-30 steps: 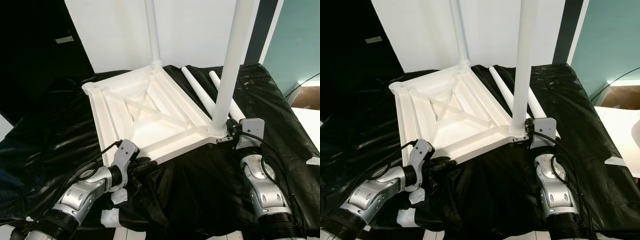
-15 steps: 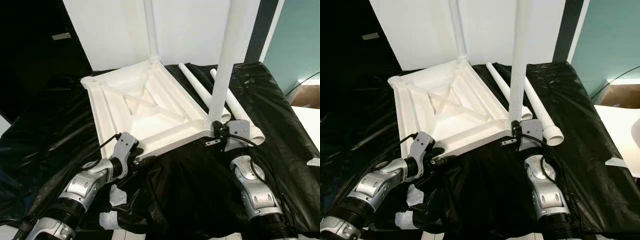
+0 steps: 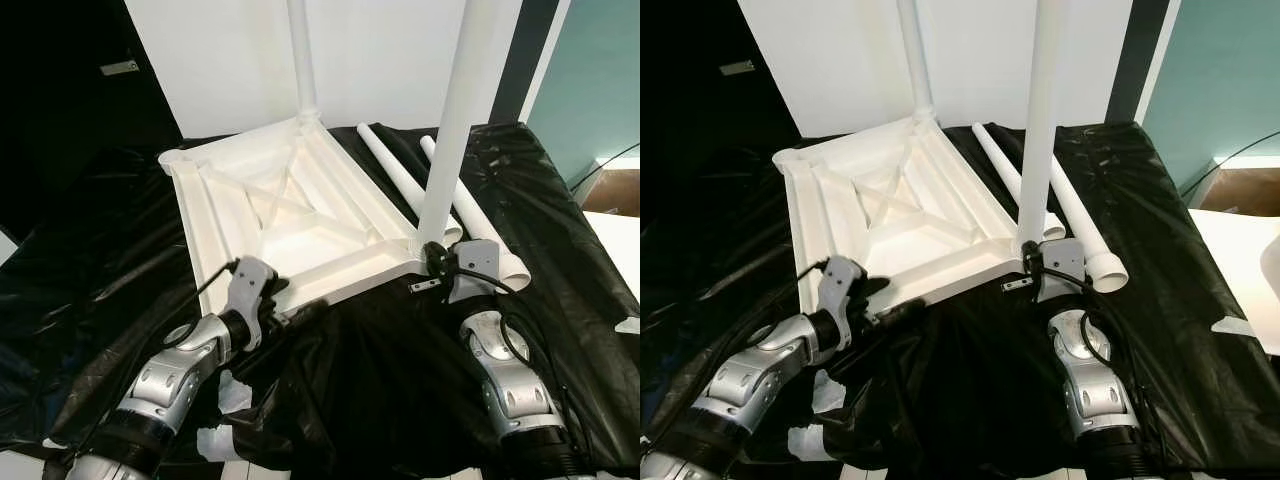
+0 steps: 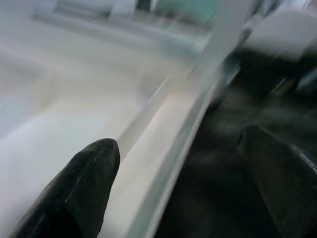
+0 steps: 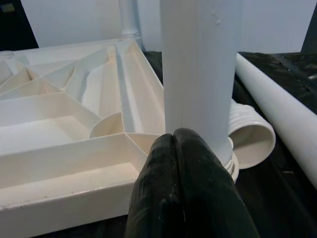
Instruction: Building children table
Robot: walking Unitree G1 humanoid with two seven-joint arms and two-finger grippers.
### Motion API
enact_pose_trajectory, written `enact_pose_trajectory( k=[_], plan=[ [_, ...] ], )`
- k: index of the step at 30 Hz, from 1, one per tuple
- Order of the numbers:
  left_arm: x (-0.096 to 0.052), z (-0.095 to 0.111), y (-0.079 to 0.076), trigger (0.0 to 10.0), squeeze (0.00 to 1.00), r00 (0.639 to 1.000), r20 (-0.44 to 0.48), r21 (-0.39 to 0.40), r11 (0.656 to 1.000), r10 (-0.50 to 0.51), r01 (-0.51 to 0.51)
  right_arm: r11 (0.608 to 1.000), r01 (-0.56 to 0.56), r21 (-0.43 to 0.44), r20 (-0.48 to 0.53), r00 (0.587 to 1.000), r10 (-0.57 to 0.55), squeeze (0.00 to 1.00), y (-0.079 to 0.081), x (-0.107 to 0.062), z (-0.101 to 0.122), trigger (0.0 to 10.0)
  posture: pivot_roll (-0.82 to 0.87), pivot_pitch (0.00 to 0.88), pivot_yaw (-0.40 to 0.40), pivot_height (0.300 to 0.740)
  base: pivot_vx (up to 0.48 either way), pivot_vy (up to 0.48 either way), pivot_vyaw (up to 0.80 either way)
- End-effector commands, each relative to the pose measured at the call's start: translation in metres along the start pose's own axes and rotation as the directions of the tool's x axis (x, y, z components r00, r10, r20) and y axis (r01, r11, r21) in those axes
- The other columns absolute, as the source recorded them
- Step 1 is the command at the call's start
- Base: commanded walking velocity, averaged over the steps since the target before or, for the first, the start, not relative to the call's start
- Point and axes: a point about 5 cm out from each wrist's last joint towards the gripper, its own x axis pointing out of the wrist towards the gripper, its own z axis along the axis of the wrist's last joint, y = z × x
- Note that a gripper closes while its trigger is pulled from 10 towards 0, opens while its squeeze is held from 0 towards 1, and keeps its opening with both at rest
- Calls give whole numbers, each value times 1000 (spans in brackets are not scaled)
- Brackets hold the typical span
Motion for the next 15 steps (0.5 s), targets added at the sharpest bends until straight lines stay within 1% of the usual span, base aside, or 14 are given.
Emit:
enact_pose_trajectory(
  k=[1,2,3,5,6,7,8,9,10,11,12,13,15],
  plan=[
    [-6,15,-12,10000,0,967,78,-10,970,-242,243,999,-37,12,-26,999,37,0,6,-1,-4,10000,2,0,77,740,0,0,0],
    [-6,20,-11,10000,0,966,109,-11,972,-233,236,999,-48,16,-30,998,48,0,7,-1,-4,10000,0,0,75,740,0,0,0],
    [-6,20,-11,10000,0,966,109,-11,972,-233,236,999,-48,16,-30,998,48,0,7,-1,-4,10000,0,0,75,740,0,0,0],
    [-2,29,3,10000,0,979,155,-6,991,-132,135,995,-97,28,-50,994,98,0,13,-2,-7,10000,0,0,75,740,0,0,0],
    [-2,29,3,10000,0,979,155,-6,991,-132,135,995,-97,28,-50,994,98,0,13,-2,-7,10000,0,0,75,740,0,0,0],
    [2,26,13,10000,0,992,108,24,998,-58,56,991,-132,33,-61,989,134,0,18,-3,-8,10000,0,0,72,740,0,0,0],
    [2,26,13,10000,0,992,108,24,998,-58,56,991,-132,33,-61,989,134,0,18,-3,-8,10000,0,0,72,740,0,0,0],
    [6,16,26,10000,0,999,2,81,996,43,-43,981,-187,40,-78,979,190,0,25,-5,-11,10000,1,0,70,740,0,0,0],
    [9,5,37,10000,0,987,-82,140,982,137,-125,970,-241,44,-92,965,244,0,31,-7,-13,10000,-1,0,69,740,0,0,0],
    [9,5,37,10000,0,987,-82,140,982,137,-125,970,-241,44,-92,965,244,0,31,-7,-13,10000,-1,0,69,740,0,0,0],
    [10,-3,45,10000,0,969,-134,175,968,206,-182,958,-284,50,-103,952,287,0,37,-10,-15,10000,-4,0,70,740,0,0,0],
    [11,-9,49,10000,0,952,-164,190,956,257,-225,948,-313,56,-115,941,317,0,41,-11,-16,10000,-4,0,70,740,0,0,0],
    [11,-17,52,10000,0,928,-213,207,943,305,-262,940,-332,73,-135,931,339,0,42,-12,-19,10000,-9,0,74,740,0,0,0]
  ],
)
